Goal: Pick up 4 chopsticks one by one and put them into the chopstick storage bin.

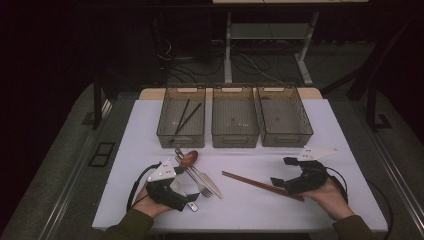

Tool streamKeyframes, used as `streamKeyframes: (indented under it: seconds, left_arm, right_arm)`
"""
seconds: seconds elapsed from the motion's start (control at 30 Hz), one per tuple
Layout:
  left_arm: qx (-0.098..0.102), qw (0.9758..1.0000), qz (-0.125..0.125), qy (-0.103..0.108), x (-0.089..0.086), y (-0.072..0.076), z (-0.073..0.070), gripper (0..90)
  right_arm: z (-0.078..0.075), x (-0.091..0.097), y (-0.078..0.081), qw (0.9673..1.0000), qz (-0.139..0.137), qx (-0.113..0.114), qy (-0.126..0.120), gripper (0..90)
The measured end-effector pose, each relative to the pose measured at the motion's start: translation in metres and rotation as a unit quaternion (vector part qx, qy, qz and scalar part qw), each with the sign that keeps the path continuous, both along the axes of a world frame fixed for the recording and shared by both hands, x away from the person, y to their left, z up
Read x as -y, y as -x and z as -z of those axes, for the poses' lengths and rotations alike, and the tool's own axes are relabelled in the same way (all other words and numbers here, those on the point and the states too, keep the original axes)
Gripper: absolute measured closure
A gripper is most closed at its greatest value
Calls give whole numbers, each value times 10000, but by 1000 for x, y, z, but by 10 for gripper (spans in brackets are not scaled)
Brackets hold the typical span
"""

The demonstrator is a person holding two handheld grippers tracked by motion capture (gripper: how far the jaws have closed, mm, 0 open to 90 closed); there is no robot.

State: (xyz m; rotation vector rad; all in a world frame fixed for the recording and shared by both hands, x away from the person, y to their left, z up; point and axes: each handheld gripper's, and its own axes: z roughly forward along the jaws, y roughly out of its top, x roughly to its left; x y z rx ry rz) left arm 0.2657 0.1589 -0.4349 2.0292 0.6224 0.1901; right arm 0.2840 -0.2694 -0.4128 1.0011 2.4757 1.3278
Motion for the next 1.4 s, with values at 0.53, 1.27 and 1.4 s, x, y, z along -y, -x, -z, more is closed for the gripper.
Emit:
streamKeyframes:
  seconds: [0.53, 1.27, 1.4]
  left_arm:
    - [35, 10000, 2, -62, 0, 0, -1, 0]
    - [21, 10000, 46, -75, 0, 0, -1, 0]
    - [17, 10000, 50, -78, 0, 0, -1, 0]
  right_arm:
    - [9, -14, -7, 9984, -446, -193, 283, 365]
    - [18, -11, -5, 9910, -881, -421, 915, 790]
    - [20, -12, -5, 9896, -928, -435, 1008, 791]
